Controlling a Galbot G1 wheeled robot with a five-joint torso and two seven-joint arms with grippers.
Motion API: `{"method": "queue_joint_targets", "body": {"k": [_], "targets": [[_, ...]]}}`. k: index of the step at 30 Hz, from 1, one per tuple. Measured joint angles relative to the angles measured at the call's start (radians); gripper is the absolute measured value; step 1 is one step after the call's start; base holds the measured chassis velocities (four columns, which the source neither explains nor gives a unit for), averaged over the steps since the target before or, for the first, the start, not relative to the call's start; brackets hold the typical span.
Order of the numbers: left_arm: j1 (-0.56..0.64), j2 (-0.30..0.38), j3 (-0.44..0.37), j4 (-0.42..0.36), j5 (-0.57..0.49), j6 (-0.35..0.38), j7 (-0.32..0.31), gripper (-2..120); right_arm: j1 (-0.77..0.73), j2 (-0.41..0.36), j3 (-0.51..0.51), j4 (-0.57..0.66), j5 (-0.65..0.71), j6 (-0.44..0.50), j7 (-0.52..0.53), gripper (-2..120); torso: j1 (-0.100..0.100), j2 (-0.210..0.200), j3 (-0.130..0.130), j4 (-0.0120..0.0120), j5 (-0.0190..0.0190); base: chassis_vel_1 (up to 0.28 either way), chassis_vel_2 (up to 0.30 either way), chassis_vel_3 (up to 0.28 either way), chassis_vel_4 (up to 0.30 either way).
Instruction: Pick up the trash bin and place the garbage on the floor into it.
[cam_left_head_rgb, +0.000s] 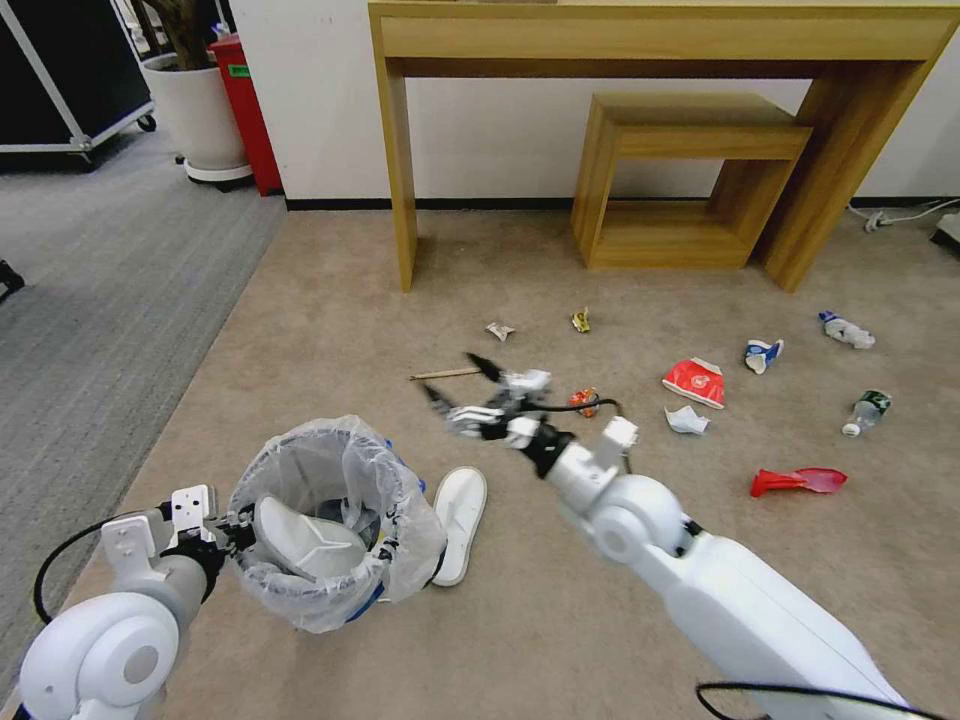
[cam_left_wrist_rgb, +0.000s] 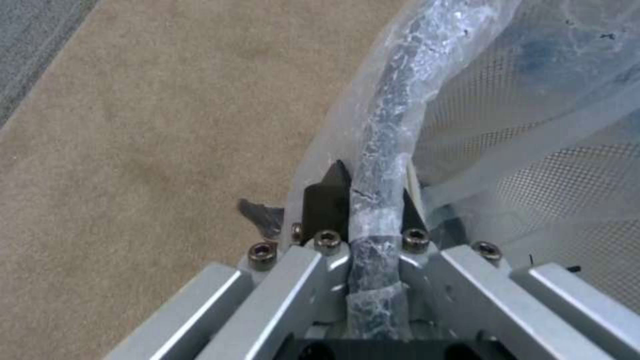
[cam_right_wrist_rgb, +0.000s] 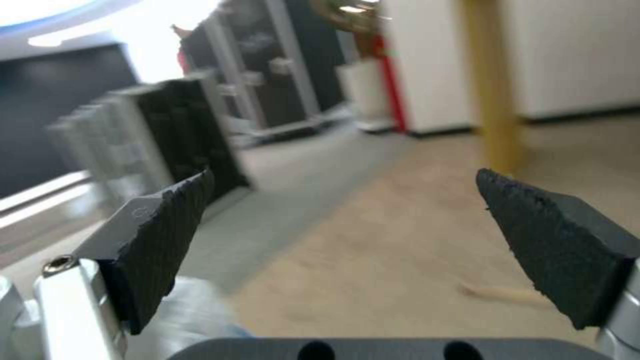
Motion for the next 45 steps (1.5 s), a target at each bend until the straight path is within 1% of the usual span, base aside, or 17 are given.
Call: {"method": "queue_joint_targets", "body": {"k": [3,10,20,23,25,27,28,31,32,34,36,37,39,40,42,43,45], "targets": [[-0.002,0.005,0.001,0.01,0.0,0.0,0.002,0,-0.074,-0.011,0.069,0.003,-0.002,-0.01,0.041,100,0.0,0.0,0.0,0.0001,0.0,0.0,0.0,0.0,0.0],[-0.014,0.013,0.0,0.041,-0.004,0.0,0.005,0,-0.152,-0.019,0.141,0.005,-0.034,0.002,0.046,100,0.0,0.0,0.0,0.0002,0.0,0.0,0.0,0.0,0.0],[-0.017,0.023,-0.013,0.077,-0.006,0.0,0.009,0,-0.211,-0.021,0.203,0.027,-0.056,0.003,0.045,100,0.0,0.0,0.0,0.0002,-0.0003,0.0,0.0,0.0,0.0],[-0.018,0.043,-0.027,0.109,-0.013,0.0,0.012,0,-0.266,-0.014,0.24,0.038,-0.073,-0.006,0.065,100,0.0,0.0,0.0,0.0003,-0.0002,0.0,0.0,0.0,0.0],[-0.024,0.053,-0.029,0.12,-0.021,0.0,0.012,0,-0.284,-0.002,0.241,0.034,-0.079,-0.016,0.083,100,0.0,0.0,0.0,0.0,-0.0002,0.0,0.0,0.0,0.0],[-0.025,0.062,-0.036,0.136,-0.025,-0.001,0.012,0,-0.286,0.023,0.212,0.003,-0.083,-0.032,0.122,100,0.0,0.0,0.0,0.0,-0.0003,0.0,0.0,0.0,0.0],[-0.025,0.062,-0.036,0.136,-0.025,-0.001,0.012,0,-0.286,0.023,0.212,0.003,-0.083,-0.032,0.122,100,0.0,0.0,0.0,0.0,-0.0003,0.0,0.0,0.0,0.0],[-0.027,0.068,-0.04,0.147,-0.028,-0.002,0.011,0,-0.26,0.071,0.152,-0.054,-0.078,-0.062,0.185,100,0.0,0.0,0.0,0.0004,-0.0002,0.0,0.0,0.0,0.0],[-0.027,0.068,-0.04,0.147,-0.028,-0.002,0.011,0,-0.26,0.071,0.152,-0.054,-0.078,-0.062,0.185,100,0.0,0.0,0.0,0.0004,-0.0002,0.0,0.0,0.0,0.0],[-0.042,0.075,-0.027,0.157,-0.032,-0.002,0.011,0,-0.242,0.119,0.121,-0.092,-0.062,-0.102,0.243,100,0.0,0.0,0.0,0.0004,-0.0004,0.0,0.0,0.0,0.0],[-0.047,0.077,-0.022,0.16,-0.034,-0.002,0.011,0,-0.238,0.131,0.116,-0.099,-0.057,-0.112,0.258,100,0.0,0.0,0.0,0.0004,-0.0003,0.0,0.0,0.0,0.0],[-0.055,0.082,-0.013,0.165,-0.038,-0.002,0.011,0,-0.225,0.162,0.102,-0.117,-0.038,-0.141,0.302,100,0.0,0.0,0.0,-0.0002,-0.0005,0.0,0.0,0.0,0.0],[-0.057,0.086,-0.012,0.166,-0.041,-0.002,0.011,0,-0.193,0.21,0.065,-0.156,-0.013,-0.175,0.374,100,0.0,0.0,0.0,0.0,-0.0003,0.0,0.0,0.0,0.0],[-0.057,0.086,-0.012,0.166,-0.041,-0.002,0.011,0,-0.193,0.21,0.065,-0.156,-0.013,-0.175,0.374,100,0.0,0.0,0.0,0.0,-0.0003,0.0,0.0,0.0,0.0],[-0.054,0.085,-0.014,0.162,-0.041,-0.002,0.01,0,-0.141,0.27,0.004,-0.225,0.002,-0.201,0.469,100,0.0,0.0,0.0,0.0005,-0.0005,0.0,0.0,0.0,0.0],[-0.054,0.085,-0.014,0.162,-0.041,-0.002,0.01,0,-0.141,0.27,0.004,-0.225,0.002,-0.201,0.469,100,0.0,0.0,0.0,0.0005,-0.0005,0.0,0.0,0.0,0.0],[-0.05,0.081,-0.015,0.153,-0.041,-0.003,0.01,0,-0.103,0.309,-0.051,-0.292,0.011,-0.207,0.527,100,0.0,0.0,0.0,0.0003,-0.0003,0.0,0.0,0.0,0.0]]}}
